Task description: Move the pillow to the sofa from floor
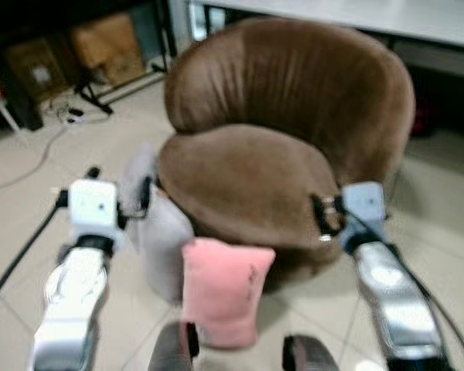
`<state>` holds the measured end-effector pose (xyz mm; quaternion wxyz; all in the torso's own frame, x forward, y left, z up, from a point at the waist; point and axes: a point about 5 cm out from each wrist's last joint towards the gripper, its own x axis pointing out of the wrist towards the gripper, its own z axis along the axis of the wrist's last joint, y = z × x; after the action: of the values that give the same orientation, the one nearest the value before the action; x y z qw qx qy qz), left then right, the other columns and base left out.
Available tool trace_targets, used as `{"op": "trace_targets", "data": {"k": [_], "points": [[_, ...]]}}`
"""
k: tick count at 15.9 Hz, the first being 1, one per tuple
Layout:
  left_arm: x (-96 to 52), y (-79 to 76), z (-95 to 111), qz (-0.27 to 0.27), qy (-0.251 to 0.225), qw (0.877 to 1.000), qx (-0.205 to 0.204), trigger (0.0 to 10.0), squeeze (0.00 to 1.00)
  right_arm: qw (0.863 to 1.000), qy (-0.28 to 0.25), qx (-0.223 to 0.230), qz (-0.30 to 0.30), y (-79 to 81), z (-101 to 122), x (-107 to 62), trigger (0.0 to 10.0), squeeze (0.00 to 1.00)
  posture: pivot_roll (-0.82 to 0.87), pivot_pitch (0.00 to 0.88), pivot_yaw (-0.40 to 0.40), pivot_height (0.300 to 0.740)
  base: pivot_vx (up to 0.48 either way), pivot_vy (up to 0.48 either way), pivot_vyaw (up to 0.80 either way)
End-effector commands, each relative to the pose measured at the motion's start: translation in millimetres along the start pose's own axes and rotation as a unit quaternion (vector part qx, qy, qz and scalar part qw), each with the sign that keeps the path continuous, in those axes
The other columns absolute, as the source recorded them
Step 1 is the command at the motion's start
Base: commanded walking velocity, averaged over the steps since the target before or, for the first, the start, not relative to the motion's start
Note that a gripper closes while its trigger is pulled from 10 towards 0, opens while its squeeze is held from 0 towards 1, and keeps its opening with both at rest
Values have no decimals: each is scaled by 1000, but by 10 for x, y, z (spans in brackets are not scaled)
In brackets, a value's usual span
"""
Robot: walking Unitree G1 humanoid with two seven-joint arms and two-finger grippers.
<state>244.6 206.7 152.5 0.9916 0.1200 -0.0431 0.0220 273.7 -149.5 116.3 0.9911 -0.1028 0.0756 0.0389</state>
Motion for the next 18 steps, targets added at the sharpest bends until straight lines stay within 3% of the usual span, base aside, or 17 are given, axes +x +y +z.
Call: {"op": "trace_targets", "data": {"k": [1, 4, 15, 18], "points": [[7, -22, 1, -3, 1, 1000, -4, 10000, 0, 1000, -9, -9, -1, -27, 29, 1, 10000, 0, -61, 0, 41, 620, 292, 0, 531], [9, -27, -1, -2, 2, 1000, -3, 10000, 0, 1000, -12, -2, -4, -31, 30, 5, 10000, 0, -60, 0, 39, 620, 284, 0, 738], [3, -33, -11, -4, 0, 1000, -1, 10000, 0, 1000, -16, -16, 8, -12, 33, 24, 10000, 0, -56, 0, 30, 620, 260, 0, 0], [4, -36, -12, -4, -1, 1000, -2, 10000, 0, 1000, -17, -17, 7, -16, 36, 29, 10000, 0, -57, 0, 29, 620, 260, 0, 700]]}}
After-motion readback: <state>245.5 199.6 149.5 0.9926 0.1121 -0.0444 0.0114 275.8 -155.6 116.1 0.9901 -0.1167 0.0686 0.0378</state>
